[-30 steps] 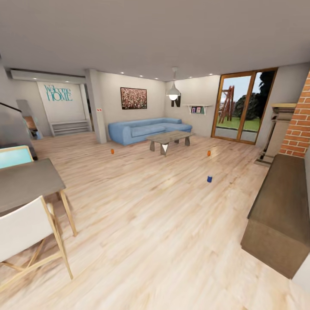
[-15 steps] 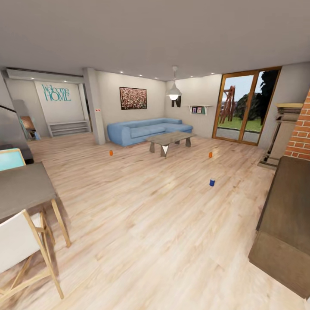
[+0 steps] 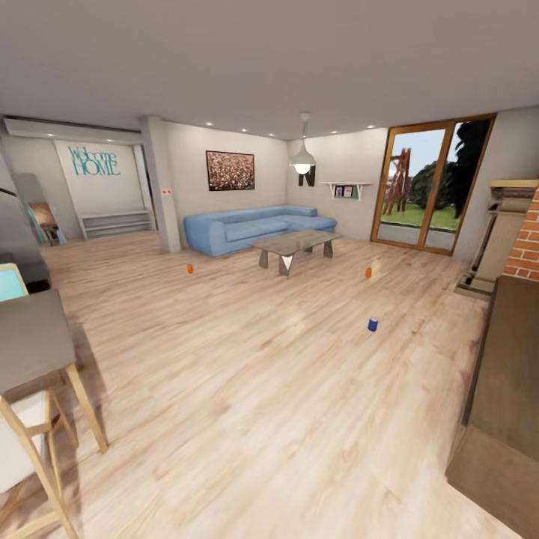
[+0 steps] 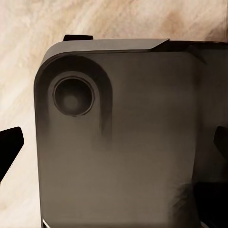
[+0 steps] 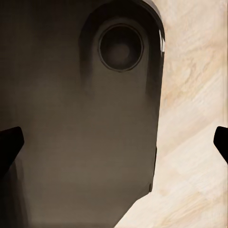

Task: Put the three can of soda from the living room inside the tash can in the kitchen.

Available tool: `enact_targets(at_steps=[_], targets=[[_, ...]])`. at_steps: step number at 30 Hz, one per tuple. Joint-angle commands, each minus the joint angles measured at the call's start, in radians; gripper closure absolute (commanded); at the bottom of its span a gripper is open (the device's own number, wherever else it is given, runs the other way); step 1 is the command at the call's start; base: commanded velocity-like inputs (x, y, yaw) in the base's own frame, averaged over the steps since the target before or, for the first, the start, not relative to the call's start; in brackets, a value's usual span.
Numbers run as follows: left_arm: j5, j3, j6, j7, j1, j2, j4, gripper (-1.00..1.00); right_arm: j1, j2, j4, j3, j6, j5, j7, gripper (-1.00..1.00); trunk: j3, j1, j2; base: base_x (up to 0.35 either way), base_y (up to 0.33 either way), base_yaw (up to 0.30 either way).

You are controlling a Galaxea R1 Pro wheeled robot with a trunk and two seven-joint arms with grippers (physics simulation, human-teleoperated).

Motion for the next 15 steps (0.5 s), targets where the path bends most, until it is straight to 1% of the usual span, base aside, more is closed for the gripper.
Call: enact_targets(at_steps=[1, 15], targets=[[0.0, 0.0, 0.0, 0.0, 0.0, 0.0, 0.0, -1.0, 0.0, 0.0, 0.0, 0.0, 0.0, 0.0, 0.0, -1.0, 0.0, 0.0, 0.0, 0.335, -0.106, 0.0], [0.0, 0.0, 0.0, 0.0, 0.0, 0.001, 0.0, -1.0, 0.0, 0.0, 0.0, 0.0, 0.0, 0.0, 0.0, -1.0, 0.0, 0.0, 0.0, 0.335, -0.113, 0.0]])
